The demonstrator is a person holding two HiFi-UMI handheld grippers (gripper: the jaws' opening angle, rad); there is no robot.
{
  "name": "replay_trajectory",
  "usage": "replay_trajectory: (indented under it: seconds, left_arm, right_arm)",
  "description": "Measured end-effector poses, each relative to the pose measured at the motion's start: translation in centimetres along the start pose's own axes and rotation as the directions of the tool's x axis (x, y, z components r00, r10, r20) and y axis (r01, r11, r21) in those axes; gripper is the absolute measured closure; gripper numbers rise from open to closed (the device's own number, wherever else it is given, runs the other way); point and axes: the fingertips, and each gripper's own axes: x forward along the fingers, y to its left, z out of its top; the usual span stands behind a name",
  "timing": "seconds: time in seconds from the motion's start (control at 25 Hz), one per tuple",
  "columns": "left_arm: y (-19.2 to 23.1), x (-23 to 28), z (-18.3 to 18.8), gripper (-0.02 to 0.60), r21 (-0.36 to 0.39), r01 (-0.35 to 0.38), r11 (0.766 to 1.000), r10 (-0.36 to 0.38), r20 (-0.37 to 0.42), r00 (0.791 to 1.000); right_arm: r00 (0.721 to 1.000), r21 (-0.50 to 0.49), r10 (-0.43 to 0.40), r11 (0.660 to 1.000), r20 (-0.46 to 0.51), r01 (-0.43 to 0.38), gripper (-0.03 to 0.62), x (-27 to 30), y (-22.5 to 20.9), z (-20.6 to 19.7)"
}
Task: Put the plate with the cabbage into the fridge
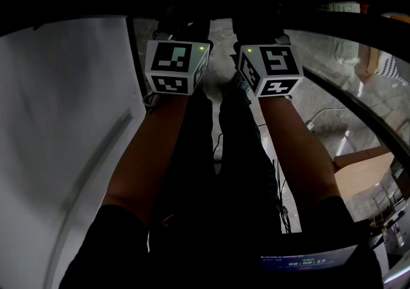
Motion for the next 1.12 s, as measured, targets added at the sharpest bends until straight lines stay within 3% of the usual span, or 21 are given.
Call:
replay_trajectory:
  seconds: [0.48, 0.84, 1.12]
  left_arm:
    - [-1.8, -3.6, 5.7, 0.578, 0.048, 0.011, 0.999, -0.014, 0.066, 0.998]
    - [-4.2, -9.3, 14.1, 0.578, 0.095, 0.021, 0.995, -0.036, 0.158, 0.987]
    - [-5.4, -12.1, 17.4, 0.578, 0.109, 0.022, 0.994, -0.043, 0.188, 0.981]
  right_arm:
    - [1.000, -0.030, 0.002, 1.000, 0.012, -0.002, 0.588, -4.4, 2.1, 5.0]
    - [0.994, -0.065, -0.013, 0.998, 0.108, 0.020, 0.588, -8.8, 4.5, 13.0]
    - [0.988, -0.075, -0.029, 0.996, 0.152, 0.041, 0.588, -11.2, 5.1, 17.3]
